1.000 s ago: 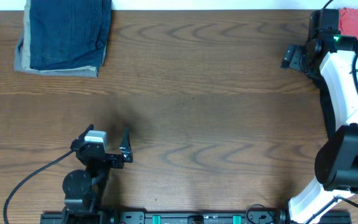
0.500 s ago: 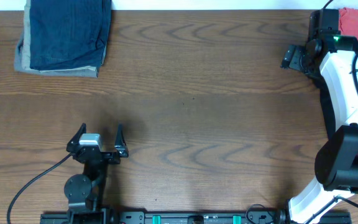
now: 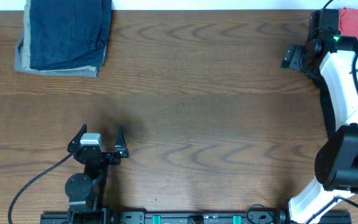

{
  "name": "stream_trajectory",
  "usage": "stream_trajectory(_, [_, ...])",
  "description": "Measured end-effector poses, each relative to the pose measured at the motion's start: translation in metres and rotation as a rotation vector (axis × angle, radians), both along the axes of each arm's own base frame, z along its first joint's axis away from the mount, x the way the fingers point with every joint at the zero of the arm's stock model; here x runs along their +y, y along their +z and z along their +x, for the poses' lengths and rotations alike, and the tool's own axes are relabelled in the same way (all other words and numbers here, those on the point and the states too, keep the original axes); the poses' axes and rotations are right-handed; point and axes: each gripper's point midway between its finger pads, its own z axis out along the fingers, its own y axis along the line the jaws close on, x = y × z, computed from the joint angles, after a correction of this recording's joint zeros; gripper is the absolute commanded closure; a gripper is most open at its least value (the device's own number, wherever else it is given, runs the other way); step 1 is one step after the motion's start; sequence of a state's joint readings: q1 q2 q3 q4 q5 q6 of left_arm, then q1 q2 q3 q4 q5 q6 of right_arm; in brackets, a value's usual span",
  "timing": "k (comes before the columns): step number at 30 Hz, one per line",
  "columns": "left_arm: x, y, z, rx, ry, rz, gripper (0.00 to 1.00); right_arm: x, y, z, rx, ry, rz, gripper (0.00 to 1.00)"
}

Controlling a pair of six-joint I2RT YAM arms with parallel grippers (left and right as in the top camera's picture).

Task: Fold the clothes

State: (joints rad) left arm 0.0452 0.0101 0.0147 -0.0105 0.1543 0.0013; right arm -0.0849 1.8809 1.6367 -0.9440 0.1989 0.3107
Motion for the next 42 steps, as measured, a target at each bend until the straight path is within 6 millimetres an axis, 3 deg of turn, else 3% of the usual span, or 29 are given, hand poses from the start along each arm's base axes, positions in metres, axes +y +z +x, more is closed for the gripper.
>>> stream_trajectory(29, [0.0,0.0,0.0,0.0,0.0,0.0,0.02,0.001,0.0,0.0,0.0,0.001,0.0,0.01])
stream_trajectory(34, [0.0,0.0,0.0,0.0,0.0,0.0,0.02,0.013,0.002,0.002,-0.004,0.031,-0.003,0.01])
stream_trajectory(38, [0.0,0.0,0.0,0.0,0.0,0.0,0.02,0.047,0.024,0.002,-0.056,0.106,-0.003,0.01])
stream_trajectory(42, [0.0,0.0,0.0,0.0,0.0,0.0,0.02,0.088,0.081,-0.008,-0.194,0.202,0.003,0.01])
